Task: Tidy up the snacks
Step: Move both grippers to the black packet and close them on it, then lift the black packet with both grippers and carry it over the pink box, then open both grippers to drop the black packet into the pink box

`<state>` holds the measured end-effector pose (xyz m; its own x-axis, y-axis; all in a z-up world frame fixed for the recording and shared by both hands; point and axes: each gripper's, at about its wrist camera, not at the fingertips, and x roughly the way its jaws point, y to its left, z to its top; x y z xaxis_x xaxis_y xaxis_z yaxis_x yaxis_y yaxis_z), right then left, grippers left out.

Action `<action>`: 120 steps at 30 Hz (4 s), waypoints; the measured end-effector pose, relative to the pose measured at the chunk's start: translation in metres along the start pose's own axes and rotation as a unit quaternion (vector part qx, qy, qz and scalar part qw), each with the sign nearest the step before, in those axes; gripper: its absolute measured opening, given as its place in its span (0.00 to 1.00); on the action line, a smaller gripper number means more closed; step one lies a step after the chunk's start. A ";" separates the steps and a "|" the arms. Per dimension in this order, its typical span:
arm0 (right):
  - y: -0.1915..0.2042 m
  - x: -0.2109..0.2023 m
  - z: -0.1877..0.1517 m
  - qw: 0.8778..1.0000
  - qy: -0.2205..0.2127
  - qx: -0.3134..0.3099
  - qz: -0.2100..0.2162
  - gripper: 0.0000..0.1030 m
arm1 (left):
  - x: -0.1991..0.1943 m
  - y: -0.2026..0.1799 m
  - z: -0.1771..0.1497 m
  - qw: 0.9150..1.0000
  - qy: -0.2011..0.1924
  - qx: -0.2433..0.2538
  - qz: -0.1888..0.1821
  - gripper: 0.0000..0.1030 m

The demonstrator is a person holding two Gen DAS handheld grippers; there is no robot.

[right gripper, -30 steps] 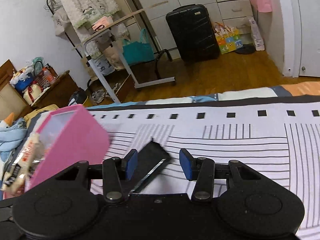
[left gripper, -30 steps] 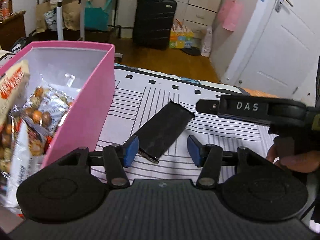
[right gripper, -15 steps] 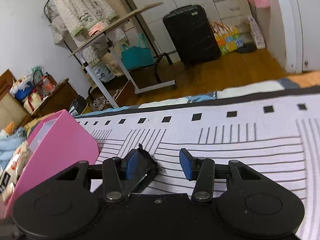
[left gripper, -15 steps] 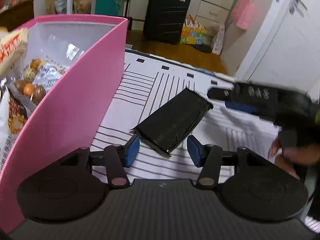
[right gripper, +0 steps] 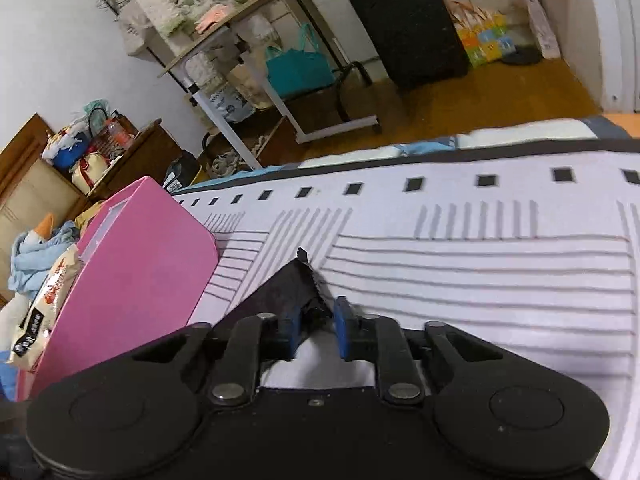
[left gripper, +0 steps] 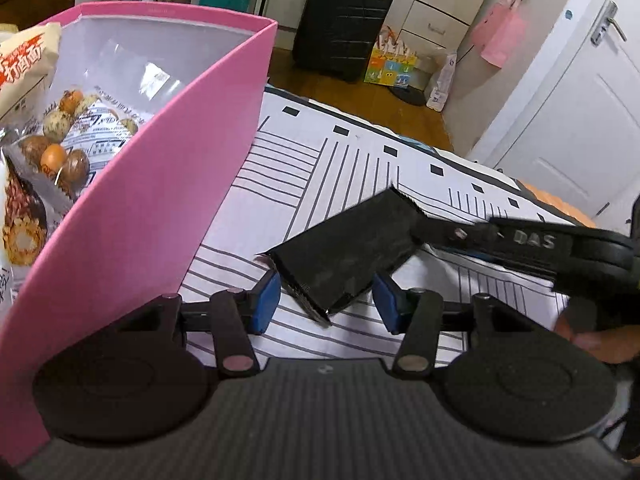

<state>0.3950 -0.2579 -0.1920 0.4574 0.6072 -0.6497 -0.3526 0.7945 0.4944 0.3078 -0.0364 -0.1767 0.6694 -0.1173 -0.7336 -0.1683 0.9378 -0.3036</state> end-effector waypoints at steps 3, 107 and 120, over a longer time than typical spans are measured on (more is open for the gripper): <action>0.004 -0.019 -0.008 1.000 0.012 -0.011 -0.001 0.05 | 0.000 0.004 0.002 1.000 0.003 -0.015 -0.013 0.48; 0.308 -0.024 -0.020 0.959 0.033 -0.282 -0.024 0.54 | -0.209 0.125 0.018 0.994 -0.039 0.098 0.013 0.50; 0.283 -0.046 -0.035 0.976 -0.019 -0.212 -0.036 0.55 | -0.199 0.132 0.017 0.995 -0.040 0.088 0.013 0.66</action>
<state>0.2456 -0.0611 -0.0421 0.5208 0.5552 -0.6485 -0.6203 0.7680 0.1593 0.1647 0.1164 -0.0609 0.7235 -0.0716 -0.6865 -0.0627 0.9837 -0.1687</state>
